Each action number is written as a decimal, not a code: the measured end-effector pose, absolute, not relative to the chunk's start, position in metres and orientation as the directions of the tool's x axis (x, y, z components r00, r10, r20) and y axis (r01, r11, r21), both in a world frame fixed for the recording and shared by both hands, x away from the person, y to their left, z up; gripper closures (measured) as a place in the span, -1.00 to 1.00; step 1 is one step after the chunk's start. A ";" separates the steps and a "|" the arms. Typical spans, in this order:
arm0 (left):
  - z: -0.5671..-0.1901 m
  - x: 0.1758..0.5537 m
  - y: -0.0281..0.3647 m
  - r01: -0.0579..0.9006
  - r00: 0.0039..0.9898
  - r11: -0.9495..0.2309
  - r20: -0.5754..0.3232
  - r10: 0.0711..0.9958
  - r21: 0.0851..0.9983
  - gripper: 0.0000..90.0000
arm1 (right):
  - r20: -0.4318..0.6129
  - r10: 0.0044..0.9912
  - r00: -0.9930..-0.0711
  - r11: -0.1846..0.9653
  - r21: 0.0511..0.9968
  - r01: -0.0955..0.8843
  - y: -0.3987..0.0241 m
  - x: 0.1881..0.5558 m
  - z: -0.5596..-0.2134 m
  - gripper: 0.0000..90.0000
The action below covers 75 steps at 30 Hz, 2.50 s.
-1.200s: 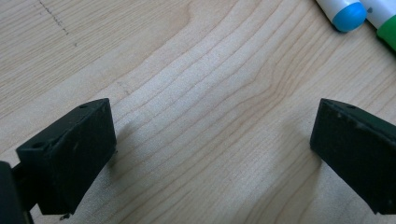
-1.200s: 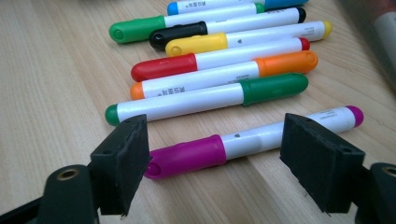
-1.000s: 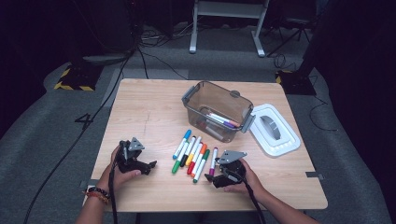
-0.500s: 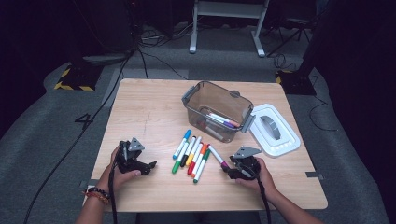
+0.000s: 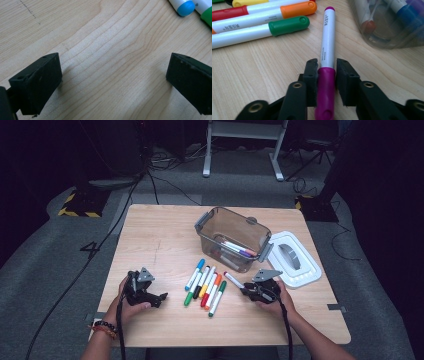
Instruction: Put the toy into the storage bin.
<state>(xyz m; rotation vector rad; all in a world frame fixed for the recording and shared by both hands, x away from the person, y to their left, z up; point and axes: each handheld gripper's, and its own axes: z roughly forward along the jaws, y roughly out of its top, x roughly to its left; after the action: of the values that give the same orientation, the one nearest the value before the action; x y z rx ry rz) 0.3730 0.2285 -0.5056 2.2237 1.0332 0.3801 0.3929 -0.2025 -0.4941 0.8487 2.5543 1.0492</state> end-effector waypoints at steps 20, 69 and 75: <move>-0.506 0.373 0.228 0.574 0.648 -0.479 -0.010 0.762 0.664 -0.99 | -0.033 0.567 -0.823 0.582 0.724 0.372 -0.206 0.399 -0.480 0.66; -0.506 0.373 0.228 0.573 0.650 -0.479 -0.013 0.760 0.664 -0.99 | -0.131 0.475 -0.870 0.616 0.756 0.221 -0.180 0.491 -0.339 0.66; -0.506 0.373 0.228 0.575 0.649 -0.479 -0.013 0.760 0.663 -0.99 | -0.103 0.466 -0.879 0.646 0.718 0.259 -0.170 0.508 -0.356 0.66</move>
<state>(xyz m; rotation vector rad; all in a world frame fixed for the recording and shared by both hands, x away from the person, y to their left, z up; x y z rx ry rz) 0.3731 0.2285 -0.5056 2.2239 1.0320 0.3750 0.5075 -0.1700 -0.3557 0.5841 2.5887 1.0654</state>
